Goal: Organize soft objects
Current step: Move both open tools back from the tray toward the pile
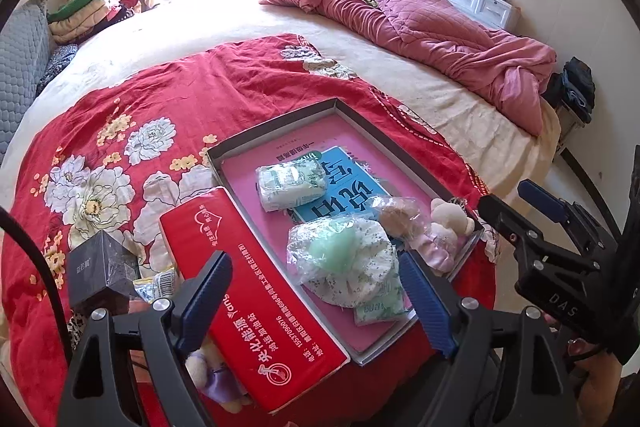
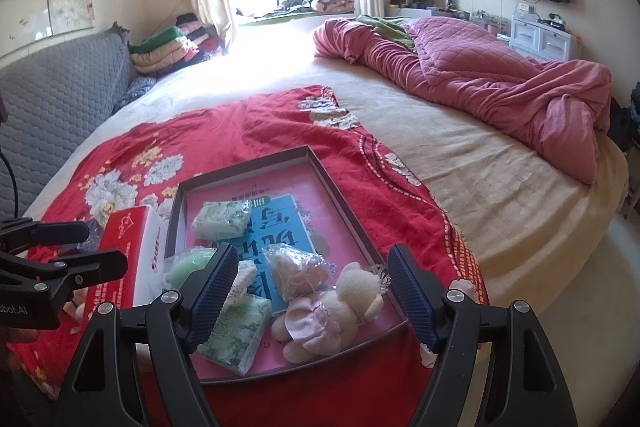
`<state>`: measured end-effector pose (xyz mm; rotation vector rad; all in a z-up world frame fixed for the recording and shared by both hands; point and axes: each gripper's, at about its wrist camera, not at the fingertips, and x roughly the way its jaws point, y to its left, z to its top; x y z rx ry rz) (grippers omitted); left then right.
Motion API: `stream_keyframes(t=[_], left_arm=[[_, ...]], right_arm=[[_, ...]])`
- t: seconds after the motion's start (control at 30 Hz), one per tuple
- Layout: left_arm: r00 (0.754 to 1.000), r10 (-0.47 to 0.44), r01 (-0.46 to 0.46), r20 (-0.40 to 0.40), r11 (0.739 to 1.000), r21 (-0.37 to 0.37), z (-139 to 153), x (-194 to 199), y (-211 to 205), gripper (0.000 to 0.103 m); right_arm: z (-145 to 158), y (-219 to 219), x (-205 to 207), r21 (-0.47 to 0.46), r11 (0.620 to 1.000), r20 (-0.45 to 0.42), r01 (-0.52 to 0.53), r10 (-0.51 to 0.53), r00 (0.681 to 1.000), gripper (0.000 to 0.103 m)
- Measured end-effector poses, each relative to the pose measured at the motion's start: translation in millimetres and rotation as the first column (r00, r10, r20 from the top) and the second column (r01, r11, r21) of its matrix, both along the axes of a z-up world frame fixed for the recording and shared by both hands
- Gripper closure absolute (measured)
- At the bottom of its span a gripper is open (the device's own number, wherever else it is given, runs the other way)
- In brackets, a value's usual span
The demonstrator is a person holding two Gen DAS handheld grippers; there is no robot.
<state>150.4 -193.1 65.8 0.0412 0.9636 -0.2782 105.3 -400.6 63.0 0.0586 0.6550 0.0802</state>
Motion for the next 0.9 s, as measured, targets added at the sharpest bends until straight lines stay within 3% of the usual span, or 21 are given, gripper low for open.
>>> stream_keyframes(t=[0.3, 0.9], left_arm=[[0.998, 0.018, -0.02, 0.056, 1.0, 0.022, 18.6, -17.2, 16.2, 0.018], [0.994, 0.079, -0.079, 0.081, 0.997, -0.002, 31.3, -51.8, 58.4, 0.018]], right_arm=[[19.2, 2.3, -13.1, -0.014, 0.999, 0.05, 0.037, -0.036, 0.998, 0.024], [52.3, 46.4, -34.8, -0.055, 0.997, 0.11, -0.055, 0.061, 0.992, 0.024]])
